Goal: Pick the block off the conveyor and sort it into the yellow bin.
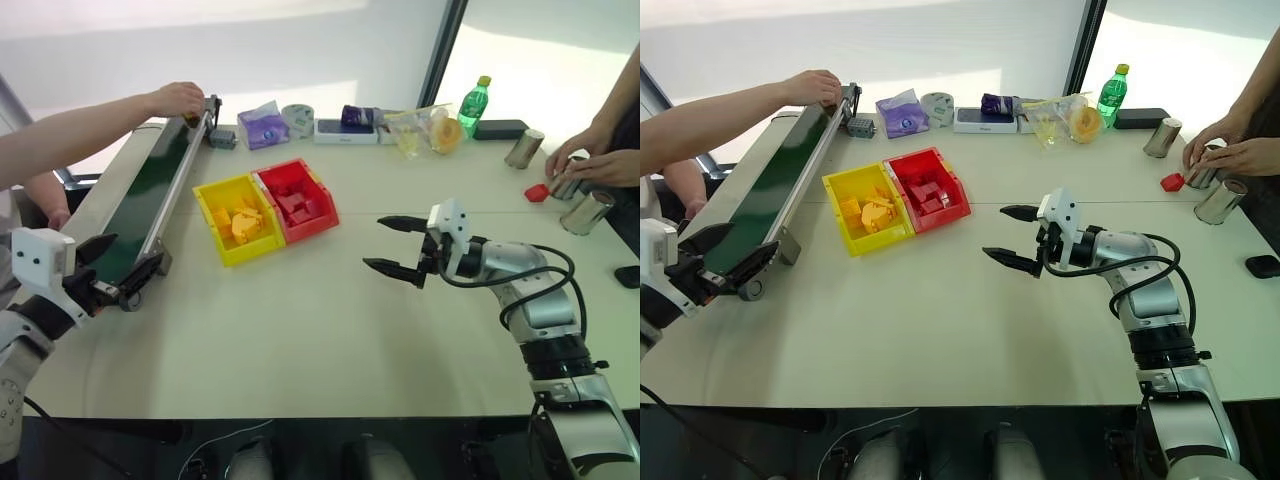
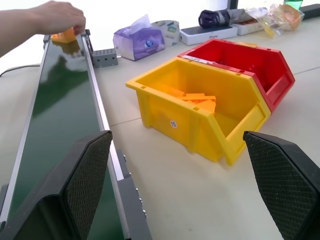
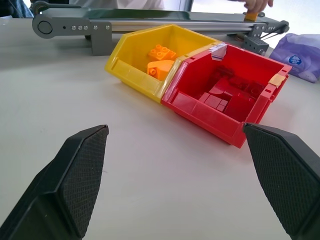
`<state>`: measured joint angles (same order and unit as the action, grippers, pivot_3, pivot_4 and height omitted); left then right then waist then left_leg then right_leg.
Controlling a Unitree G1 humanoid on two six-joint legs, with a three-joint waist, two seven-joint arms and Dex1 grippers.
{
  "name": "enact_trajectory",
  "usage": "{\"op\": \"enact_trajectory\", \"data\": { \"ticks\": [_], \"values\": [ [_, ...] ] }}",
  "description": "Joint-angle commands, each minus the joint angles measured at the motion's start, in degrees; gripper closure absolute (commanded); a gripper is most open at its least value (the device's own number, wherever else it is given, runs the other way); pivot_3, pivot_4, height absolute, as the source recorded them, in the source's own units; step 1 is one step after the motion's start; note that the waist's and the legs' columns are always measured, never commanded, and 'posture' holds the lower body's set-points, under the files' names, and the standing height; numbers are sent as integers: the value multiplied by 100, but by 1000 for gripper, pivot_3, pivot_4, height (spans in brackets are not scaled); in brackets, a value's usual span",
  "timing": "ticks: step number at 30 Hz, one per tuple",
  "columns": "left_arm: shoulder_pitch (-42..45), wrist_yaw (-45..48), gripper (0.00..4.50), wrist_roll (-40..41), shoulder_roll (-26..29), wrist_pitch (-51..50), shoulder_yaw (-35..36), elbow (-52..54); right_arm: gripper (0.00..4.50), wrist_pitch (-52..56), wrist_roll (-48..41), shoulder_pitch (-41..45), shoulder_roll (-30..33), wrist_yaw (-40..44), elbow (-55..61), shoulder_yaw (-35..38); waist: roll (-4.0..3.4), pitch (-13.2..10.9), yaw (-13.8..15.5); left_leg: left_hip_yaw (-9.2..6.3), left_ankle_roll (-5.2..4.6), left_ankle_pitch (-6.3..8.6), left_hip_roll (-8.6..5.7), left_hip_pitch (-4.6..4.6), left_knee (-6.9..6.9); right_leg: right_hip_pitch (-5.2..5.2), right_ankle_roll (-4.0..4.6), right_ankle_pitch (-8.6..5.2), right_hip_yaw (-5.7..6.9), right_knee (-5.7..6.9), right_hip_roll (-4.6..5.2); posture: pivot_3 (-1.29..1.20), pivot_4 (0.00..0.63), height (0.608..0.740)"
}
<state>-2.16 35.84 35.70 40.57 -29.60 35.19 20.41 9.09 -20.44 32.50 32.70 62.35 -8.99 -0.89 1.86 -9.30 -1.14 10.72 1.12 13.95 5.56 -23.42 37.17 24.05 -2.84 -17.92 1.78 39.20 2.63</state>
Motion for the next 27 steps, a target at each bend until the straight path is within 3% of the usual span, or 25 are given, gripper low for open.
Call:
{"op": "enact_trajectory", "data": {
  "ticks": [1,27],
  "values": [
    [26,-28,64,134,19,40,202,50,0,-63,-42,65,7,-7,141,102,0,0,1,0,0,0,0,0,0,0,0,0,0,0,0,0,150,740],
    [-229,-457,64,-80,-282,551,459,58,0,1,-34,178,-13,61,80,49,0,0,0,0,0,0,1,0,0,0,0,0,0,0,0,0,150,740]
  ]
}}
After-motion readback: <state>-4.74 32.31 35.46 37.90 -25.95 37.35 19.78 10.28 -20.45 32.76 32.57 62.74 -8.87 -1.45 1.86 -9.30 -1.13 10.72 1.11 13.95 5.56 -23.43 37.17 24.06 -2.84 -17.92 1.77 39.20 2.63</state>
